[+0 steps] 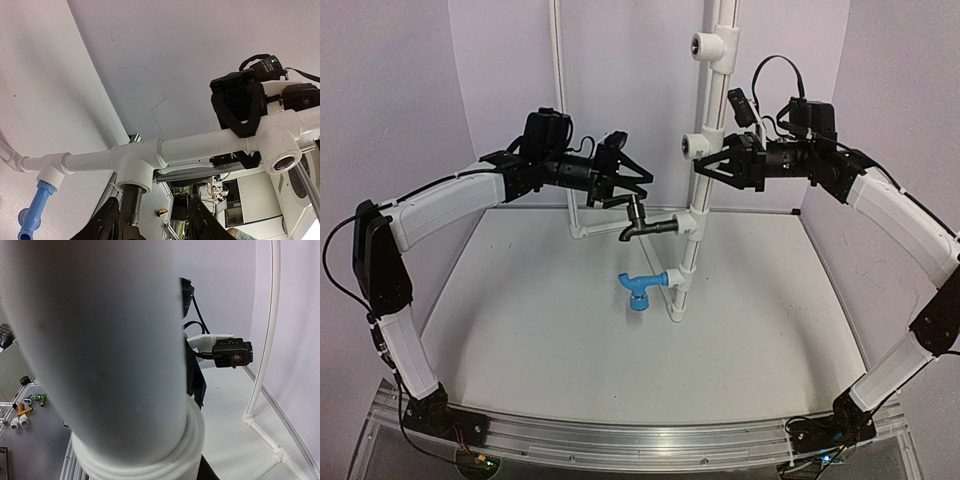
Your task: Install the water faucets
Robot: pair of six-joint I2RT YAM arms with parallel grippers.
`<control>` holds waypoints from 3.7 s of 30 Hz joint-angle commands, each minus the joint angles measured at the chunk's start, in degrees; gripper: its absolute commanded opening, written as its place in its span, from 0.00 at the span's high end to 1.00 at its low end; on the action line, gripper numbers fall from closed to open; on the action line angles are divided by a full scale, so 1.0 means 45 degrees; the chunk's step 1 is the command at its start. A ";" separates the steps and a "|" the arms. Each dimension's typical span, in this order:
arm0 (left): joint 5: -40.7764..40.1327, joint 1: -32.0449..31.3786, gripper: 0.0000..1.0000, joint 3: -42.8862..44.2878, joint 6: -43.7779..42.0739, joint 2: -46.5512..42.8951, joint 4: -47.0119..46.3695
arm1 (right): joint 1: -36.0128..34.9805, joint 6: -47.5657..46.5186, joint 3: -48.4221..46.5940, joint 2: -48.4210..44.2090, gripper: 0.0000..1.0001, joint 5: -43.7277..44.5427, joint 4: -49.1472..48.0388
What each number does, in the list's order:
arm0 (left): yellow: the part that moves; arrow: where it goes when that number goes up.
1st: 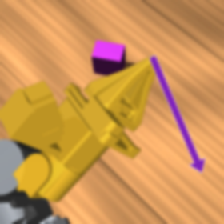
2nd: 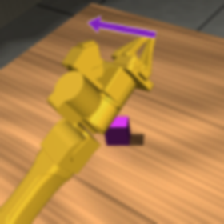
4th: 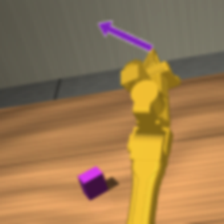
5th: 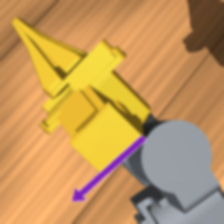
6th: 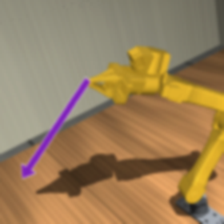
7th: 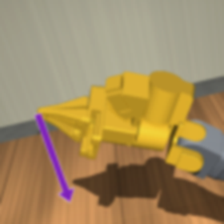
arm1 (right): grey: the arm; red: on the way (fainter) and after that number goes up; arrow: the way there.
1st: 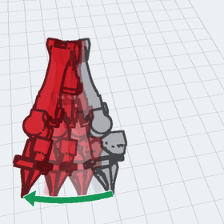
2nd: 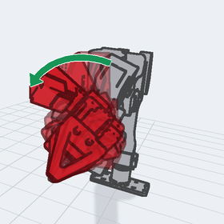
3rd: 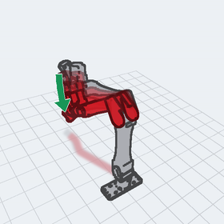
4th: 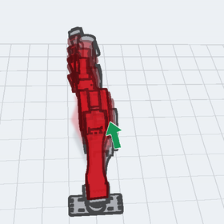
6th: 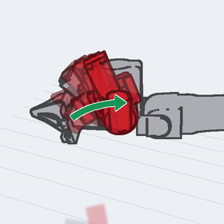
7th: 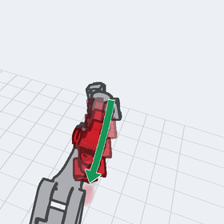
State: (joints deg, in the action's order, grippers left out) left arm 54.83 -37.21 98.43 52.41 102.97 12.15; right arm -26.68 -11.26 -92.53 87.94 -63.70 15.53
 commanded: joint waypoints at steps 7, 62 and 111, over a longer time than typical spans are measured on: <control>0.0174 -0.0658 0.58 -0.0084 -0.0969 -0.1286 -0.0694 | 0.0190 0.0535 0.0488 0.0220 1.00 0.0995 0.2233; -1.0002 -0.4478 0.71 -0.8905 -0.3084 -0.6272 -0.5318 | 0.0206 0.0962 0.0271 0.0243 1.00 0.1617 0.2154; -1.2654 -0.4545 0.92 -1.1785 -0.1608 -0.4125 -1.1895 | 0.0202 0.1034 0.0528 0.0114 1.00 0.1454 0.2154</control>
State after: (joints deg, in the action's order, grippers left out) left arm -0.10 -59.38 44.47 45.36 82.97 -37.33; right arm -26.74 -9.96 -92.55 87.72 -61.80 15.51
